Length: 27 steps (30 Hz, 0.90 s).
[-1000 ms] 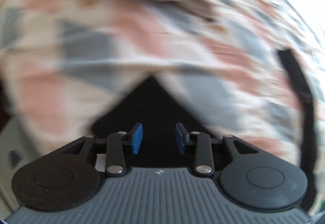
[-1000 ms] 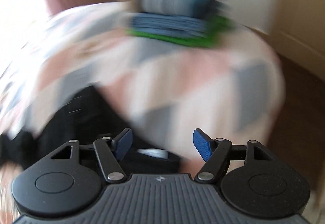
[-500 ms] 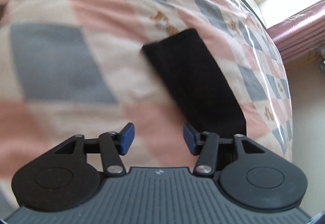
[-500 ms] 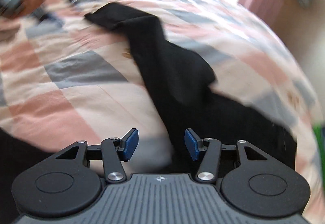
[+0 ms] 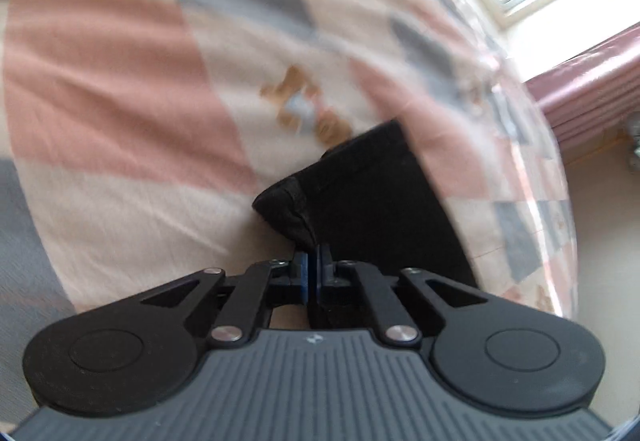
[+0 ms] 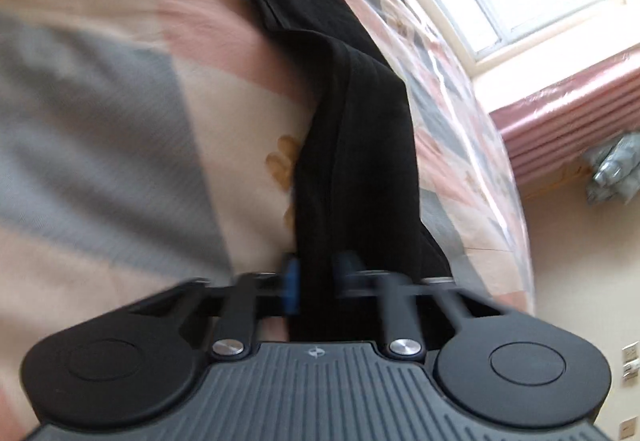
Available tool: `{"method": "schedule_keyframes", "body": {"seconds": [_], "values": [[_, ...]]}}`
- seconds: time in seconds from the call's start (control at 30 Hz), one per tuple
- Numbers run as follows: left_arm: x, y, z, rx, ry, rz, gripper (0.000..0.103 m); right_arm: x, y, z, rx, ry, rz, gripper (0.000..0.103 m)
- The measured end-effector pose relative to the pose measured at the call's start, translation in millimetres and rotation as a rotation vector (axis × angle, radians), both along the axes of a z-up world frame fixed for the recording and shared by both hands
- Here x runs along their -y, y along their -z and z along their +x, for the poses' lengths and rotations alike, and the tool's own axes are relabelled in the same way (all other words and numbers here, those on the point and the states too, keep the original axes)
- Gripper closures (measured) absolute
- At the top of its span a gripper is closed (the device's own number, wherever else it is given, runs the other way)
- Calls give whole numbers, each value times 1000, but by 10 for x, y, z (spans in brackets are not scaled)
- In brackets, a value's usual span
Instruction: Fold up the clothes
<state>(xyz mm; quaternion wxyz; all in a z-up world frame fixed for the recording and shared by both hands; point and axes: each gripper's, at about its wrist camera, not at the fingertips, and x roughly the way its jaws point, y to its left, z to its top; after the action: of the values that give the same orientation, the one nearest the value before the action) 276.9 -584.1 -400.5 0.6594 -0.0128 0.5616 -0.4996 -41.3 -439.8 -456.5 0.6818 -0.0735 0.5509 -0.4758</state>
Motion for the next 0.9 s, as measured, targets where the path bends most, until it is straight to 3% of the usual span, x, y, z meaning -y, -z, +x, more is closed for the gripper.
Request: {"method": "schedule_keyframes", "body": {"seconds": [0.1,0.2,0.3,0.33,0.4,0.43,0.5,0.53,0.6,0.67,0.77,0.8,0.83,0.9], "values": [[-440,-523,236,19,23,-149,102,-80,-334,-84,147,8,-10,103],[-1157,-1004,579,30,-20,-246,102,-509,-685,-48,247,-93,4,103],[-1965,-1217,823,131,-49,-218,102,-936,-762,124,291,-172,73,99],[-2203,-1183,868,174,-56,-175,101,-1021,-693,182,307,-189,120,95],[-2559,-812,889,226,-57,-9,97,-1091,-494,344,293,-214,268,72],[-2713,-555,913,218,-73,91,93,-1114,-435,395,300,-223,326,66],[-2993,-100,952,187,-169,271,101,-1189,-492,414,334,-257,344,60],[-3124,31,969,188,-215,312,103,-1201,-591,351,369,-265,336,56],[-3284,24,970,185,-278,300,103,-1206,-797,171,444,-257,314,37],[-3288,-148,886,193,-285,273,98,-1103,-983,-158,498,-154,303,35],[-3138,-460,603,215,-195,202,95,-903,-1177,-887,560,85,311,40],[-3086,-527,474,217,-152,187,90,-903,-1230,-1212,581,175,313,42],[-3046,-560,308,196,-110,177,85,-878,-1280,-1548,596,266,306,42],[-2987,-575,-84,127,-25,165,84,-884,-1342,-2257,627,458,281,42]]}}
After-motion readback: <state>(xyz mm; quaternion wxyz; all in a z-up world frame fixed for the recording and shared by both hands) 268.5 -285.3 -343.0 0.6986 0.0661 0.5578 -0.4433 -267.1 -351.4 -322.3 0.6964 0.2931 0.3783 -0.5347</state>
